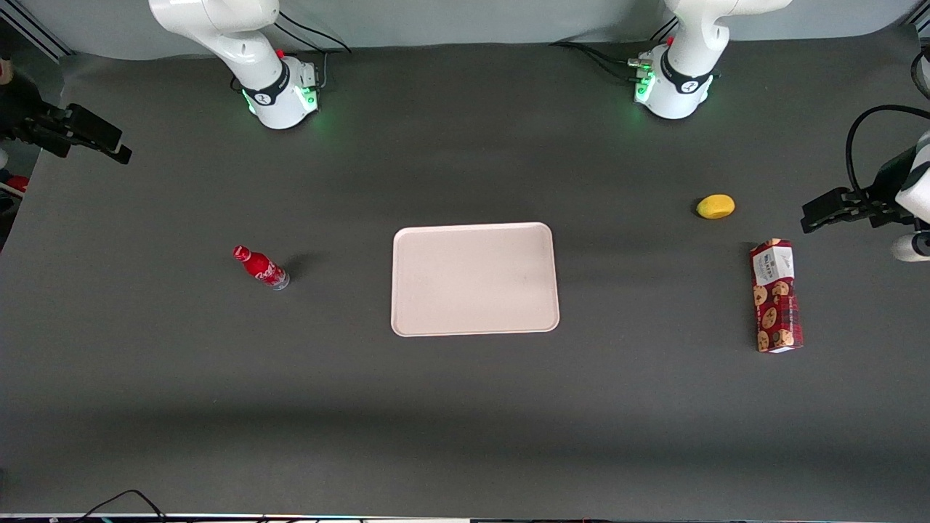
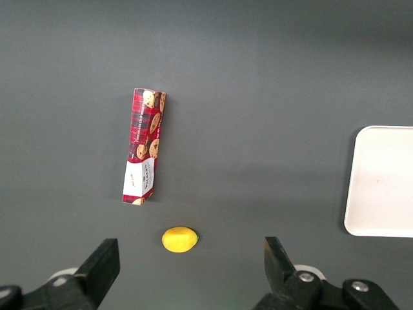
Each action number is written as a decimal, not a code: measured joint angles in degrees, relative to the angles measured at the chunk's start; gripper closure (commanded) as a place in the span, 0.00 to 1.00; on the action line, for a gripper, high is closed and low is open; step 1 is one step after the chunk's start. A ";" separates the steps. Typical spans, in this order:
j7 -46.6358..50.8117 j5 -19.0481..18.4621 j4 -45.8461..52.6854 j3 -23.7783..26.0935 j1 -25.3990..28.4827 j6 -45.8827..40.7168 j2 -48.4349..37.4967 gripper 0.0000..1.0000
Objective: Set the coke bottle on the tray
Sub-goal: 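Lower the open right gripper onto the red Coca-Cola bottle and close it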
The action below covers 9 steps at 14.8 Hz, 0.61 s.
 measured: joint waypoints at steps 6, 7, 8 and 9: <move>-0.36 0.00 -2.88 0.00 0.24 0.90 2.63 0.00; -0.39 0.00 -5.67 0.02 0.34 3.97 3.51 0.00; -0.41 0.00 -9.20 0.03 0.44 8.19 4.33 0.00; -0.41 0.00 -13.43 0.04 0.53 13.37 5.12 0.00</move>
